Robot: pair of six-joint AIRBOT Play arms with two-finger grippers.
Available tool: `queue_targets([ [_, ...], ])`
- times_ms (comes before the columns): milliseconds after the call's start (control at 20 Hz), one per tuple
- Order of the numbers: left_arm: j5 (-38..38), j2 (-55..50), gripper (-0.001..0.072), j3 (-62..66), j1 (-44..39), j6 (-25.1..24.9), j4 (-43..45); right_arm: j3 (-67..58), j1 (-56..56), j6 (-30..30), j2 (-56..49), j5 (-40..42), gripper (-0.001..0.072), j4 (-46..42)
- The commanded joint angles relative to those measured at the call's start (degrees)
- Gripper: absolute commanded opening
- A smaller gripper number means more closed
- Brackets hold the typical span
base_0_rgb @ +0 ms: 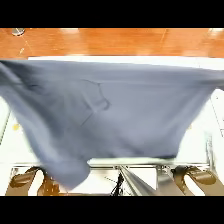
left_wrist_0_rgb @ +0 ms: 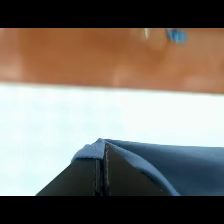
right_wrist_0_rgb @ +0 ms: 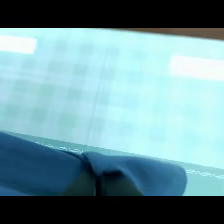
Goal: Fold the shirts.
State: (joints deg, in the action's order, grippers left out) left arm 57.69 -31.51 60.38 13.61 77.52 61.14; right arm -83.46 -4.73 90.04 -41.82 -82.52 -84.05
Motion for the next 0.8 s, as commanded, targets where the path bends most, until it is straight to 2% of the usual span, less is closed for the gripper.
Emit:
queue_targets([
  [0,-8.85,-12.48,0.0016,-6.99,-3.48,-1.18,-2.29,6.01,0.02,-3.19,-12.92,12.5,0.002,2.8],
  [150,-17.73,-28.46,0.0016,-3.26,-6.95,0.48,-2.34,3.85,0.04,-3.48,-27.12,20.98,0.002,1.03],
  [300,-17.77,-44.0,0.0015,6.05,-8.39,1.88,-2.62,-5.7,0.04,-2.84,-42.34,24.98,0.002,1.05],
  [400,-17.27,-52.48,0.0016,12.57,-8.7,1.88,-4.94,-14.12,0.39,-1.62,-51.74,24.63,0.002,1.18],
  [550,-16.87,-60.7,0.0016,19.89,-8.68,1.88,-6.8,-24.81,2.58,1.77,-62.77,22.25,0.002,2.36],
  [750,-16.98,-65.44,0.0016,23.58,-8.52,1.86,-6.78,-29.16,6.64,2.25,-69.88,21.46,0.002,10.71],
])
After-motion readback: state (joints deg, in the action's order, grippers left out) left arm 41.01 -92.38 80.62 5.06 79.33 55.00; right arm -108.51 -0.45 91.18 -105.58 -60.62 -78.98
